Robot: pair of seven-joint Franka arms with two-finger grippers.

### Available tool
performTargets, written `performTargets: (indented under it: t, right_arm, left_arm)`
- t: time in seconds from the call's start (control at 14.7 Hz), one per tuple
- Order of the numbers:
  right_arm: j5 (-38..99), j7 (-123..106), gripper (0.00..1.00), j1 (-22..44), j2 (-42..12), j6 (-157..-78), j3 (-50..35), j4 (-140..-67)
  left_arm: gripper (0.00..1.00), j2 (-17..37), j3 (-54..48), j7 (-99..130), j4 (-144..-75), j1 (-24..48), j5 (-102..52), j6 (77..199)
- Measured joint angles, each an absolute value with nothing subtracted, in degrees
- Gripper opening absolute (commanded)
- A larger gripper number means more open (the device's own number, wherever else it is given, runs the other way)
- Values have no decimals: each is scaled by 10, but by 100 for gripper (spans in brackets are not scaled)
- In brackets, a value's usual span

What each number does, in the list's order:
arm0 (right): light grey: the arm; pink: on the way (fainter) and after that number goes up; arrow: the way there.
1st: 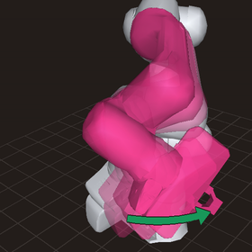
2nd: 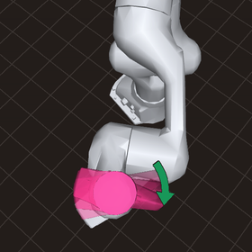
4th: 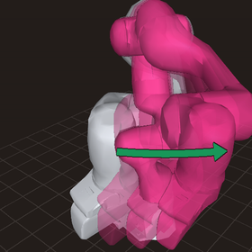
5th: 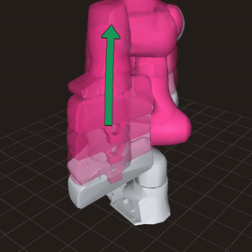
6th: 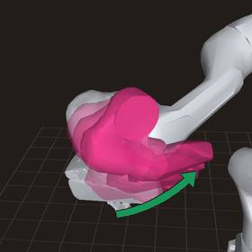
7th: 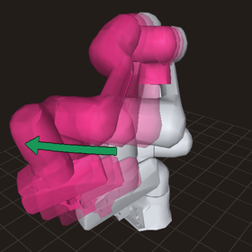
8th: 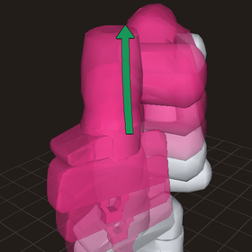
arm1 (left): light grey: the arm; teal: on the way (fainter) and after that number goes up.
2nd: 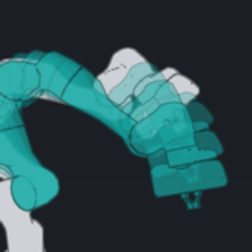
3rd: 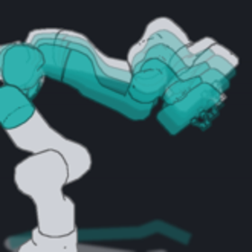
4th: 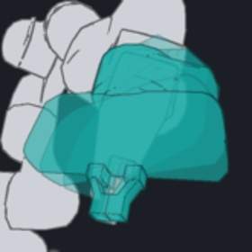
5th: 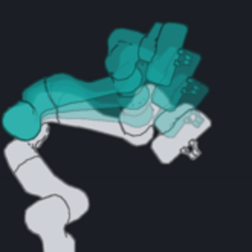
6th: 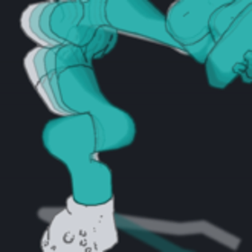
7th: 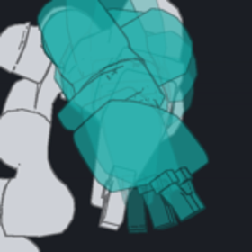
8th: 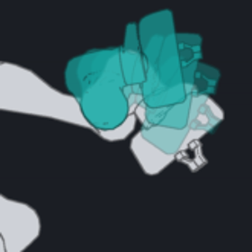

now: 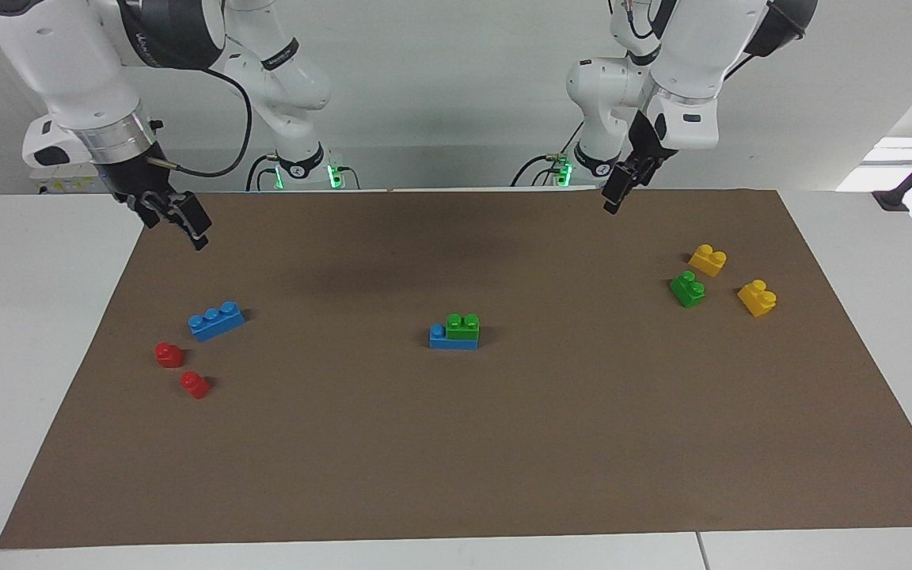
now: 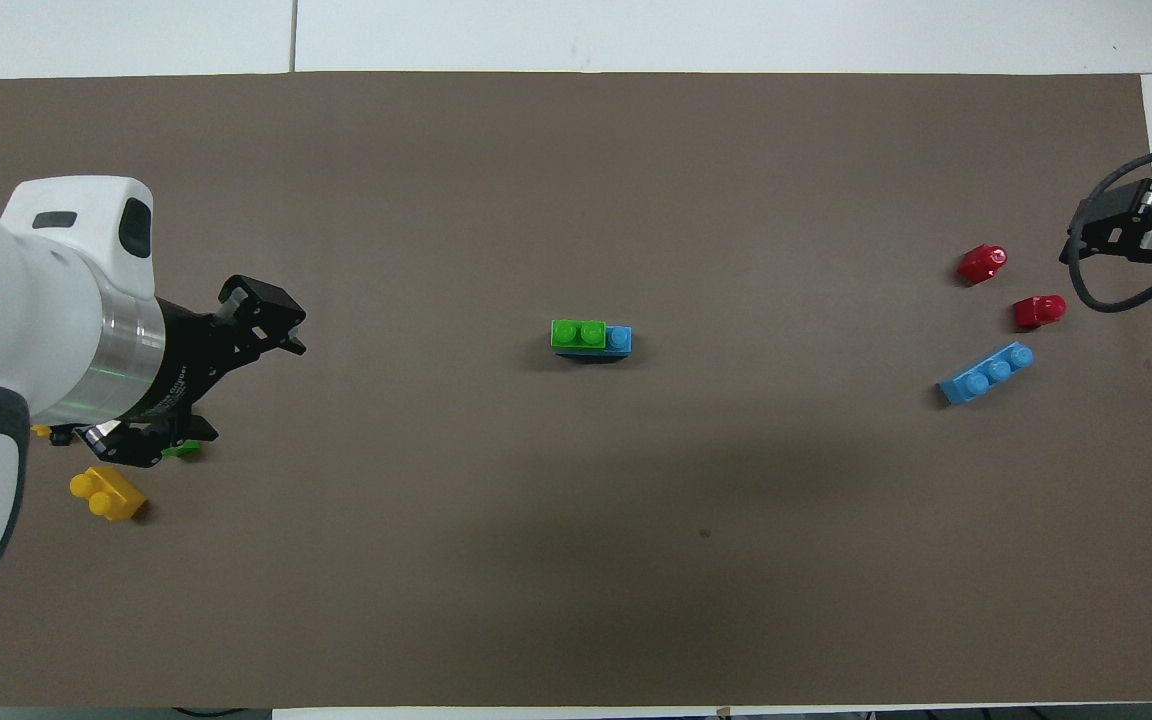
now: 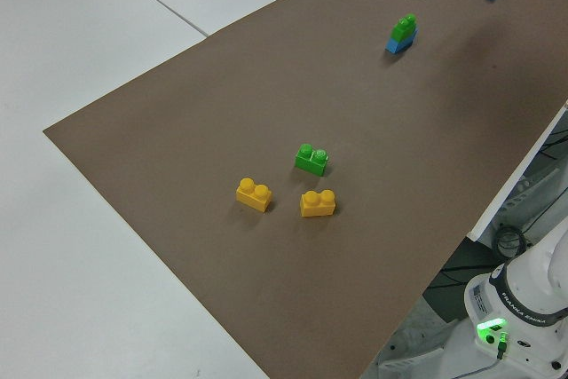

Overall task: Remove green block with left arm and hold with right
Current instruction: 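Move the left gripper toward the green-blue block while the right gripper approaches, then position the left gripper over the green end while the right gripper reaches the blue end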

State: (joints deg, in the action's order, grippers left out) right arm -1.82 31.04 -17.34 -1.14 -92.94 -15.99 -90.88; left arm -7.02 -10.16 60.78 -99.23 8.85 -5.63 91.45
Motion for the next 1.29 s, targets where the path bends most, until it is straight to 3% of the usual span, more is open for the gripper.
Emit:
performTargets:
  t: [0.27, 0.75, 1.29]
  right_arm:
    - [-18, 436, 98, -166, -6, -926, -160, -918]
    - [38, 662, 97, -159, -3, -924, -166, -926]
    - [170, 780, 97, -159, -3, -927, -167, -970]
  left_arm:
    - [100, -86, -101, 706, -1027, 116, -75, 930]
    - [100, -107, -102, 997, -1094, 192, -76, 1060]
    - [100, -56, -101, 1119, -1107, 229, -76, 1118]
